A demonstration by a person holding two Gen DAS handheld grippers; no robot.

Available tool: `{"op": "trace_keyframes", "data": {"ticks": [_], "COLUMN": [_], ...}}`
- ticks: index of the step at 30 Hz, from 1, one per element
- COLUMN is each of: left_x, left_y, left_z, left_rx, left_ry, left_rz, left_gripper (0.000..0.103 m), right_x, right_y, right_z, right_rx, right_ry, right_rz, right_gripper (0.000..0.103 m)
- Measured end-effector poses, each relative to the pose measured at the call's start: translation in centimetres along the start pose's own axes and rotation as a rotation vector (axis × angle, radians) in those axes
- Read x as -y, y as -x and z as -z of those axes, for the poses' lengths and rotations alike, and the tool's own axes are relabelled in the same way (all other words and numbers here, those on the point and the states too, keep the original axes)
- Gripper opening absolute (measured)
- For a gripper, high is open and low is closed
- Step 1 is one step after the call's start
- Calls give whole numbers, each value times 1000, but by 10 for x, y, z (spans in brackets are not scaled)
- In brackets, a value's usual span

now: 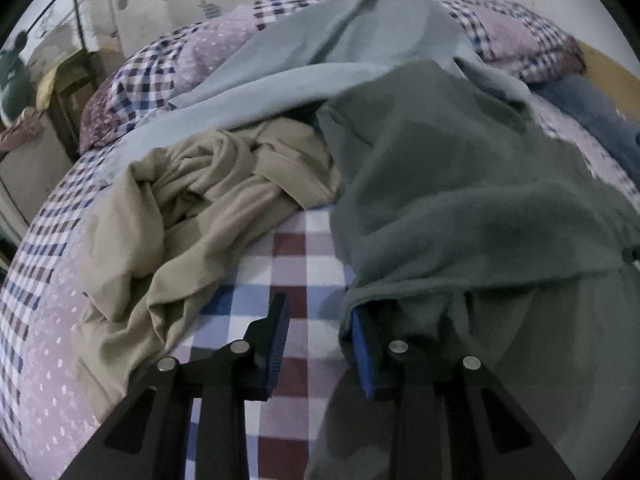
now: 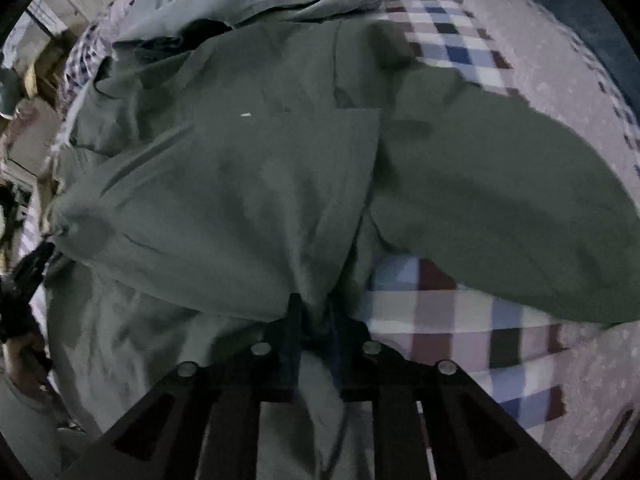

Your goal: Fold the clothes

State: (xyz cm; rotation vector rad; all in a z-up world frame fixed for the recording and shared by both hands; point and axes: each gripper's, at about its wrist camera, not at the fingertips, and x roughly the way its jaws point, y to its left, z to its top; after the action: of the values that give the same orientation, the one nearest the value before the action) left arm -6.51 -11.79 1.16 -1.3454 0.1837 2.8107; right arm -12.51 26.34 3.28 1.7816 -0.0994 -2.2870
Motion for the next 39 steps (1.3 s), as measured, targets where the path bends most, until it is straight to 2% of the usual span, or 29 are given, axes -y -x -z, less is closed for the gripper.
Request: {"op": "trace_keyframes", "data": {"ticks": [1, 2, 4, 5, 7, 11, 15, 19, 24, 28, 30, 31, 32, 33, 34, 37, 39], "left_x": [-1, -2, -6, -8, -11, -13, -15, -19, -22, -26, -27, -27, -27, -26, -25, -21, -19], "left_y": [1, 1, 1, 1, 1, 2, 1, -1, -3, -6, -7, -7, -8, -8, -8, -3, 7], "left_z": [1, 2, 2, 2, 1, 0, 1, 1, 2, 1, 0, 0, 1, 1, 1, 1, -1], "left_rx": [-2, -5, -9, -9, -10, -10, -10, -9, -2, -3, 0, 4, 3, 2, 3, 21, 77], "left_ry": [4, 12, 38, 50, 72, 101, 113, 126, 129, 153, 161, 165, 166, 166, 164, 153, 158], "left_rz": [8, 19, 46, 56, 76, 105, 127, 154, 183, 209, 217, 221, 228, 236, 240, 235, 198], "left_gripper": [33, 33, 33, 33, 33, 33, 33, 33, 33, 33, 33, 33, 29, 24, 14, 4, 2], "right_x": [0, 0, -6, -11, -42, -139, -246, -320, -371, -387, -392, -394, -395, -396, -399, -406, -407], "right_y": [4, 11, 35, 46, 66, 70, 34, -10, -50, -72, -80, -84, -84, -83, -81, -54, -26], "right_z": [0, -2, -7, -10, -22, -52, -92, -128, -161, -174, -177, -177, -176, -174, -174, -180, -189], "right_rx": [6, 20, 89, 129, 209, 263, 211, 146, 95, 83, 68, 56, 51, 51, 49, 84, 147], "right_ry": [4, 5, 0, 3, 49, 233, 393, 476, 491, 513, 516, 520, 535, 555, 575, 620, 609], "right_rz": [26, 61, 134, 142, 64, -84, -204, -208, -143, -12, 13, 19, 21, 21, 7, -74, -129], "right_gripper": [23, 32, 43, 45, 48, 48, 48, 48, 48, 48, 42, 15, 2, 2, 2, 2, 1]}}
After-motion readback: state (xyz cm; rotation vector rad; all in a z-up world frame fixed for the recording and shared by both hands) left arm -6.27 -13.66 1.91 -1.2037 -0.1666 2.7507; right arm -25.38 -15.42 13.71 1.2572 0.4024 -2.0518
